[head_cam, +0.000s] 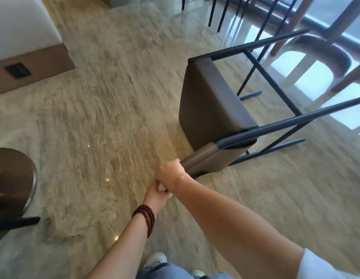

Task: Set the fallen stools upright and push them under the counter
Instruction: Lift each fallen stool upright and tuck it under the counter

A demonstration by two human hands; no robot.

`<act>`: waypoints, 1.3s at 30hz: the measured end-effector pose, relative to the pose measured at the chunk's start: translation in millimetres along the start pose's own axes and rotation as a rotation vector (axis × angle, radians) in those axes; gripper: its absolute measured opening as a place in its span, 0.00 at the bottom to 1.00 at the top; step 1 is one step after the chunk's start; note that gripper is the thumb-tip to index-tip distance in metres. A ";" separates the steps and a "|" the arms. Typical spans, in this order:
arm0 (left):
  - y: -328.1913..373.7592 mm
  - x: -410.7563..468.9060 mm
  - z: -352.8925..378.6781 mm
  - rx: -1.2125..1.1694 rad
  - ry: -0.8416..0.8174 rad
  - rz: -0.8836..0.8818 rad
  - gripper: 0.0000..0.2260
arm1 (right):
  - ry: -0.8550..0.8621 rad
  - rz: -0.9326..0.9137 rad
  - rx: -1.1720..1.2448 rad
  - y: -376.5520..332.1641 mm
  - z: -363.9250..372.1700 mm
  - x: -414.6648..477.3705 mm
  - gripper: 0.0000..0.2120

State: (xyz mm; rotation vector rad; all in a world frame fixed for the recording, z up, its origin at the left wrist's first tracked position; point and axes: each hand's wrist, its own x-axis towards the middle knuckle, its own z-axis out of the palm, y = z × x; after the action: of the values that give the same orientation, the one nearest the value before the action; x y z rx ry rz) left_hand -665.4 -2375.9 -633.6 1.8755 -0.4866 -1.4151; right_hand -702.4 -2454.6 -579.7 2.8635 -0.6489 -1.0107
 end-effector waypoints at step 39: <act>391.1 -168.8 171.7 1.232 0.143 0.593 0.11 | 0.299 0.536 0.017 342.1 -189.4 -374.3 0.07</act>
State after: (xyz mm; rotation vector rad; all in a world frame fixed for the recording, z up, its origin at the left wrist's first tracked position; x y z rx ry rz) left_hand -832.9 -2577.4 -256.4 2.3253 -1.9561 -0.5239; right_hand -977.4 -2637.4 -150.8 2.5390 -1.2879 -0.4884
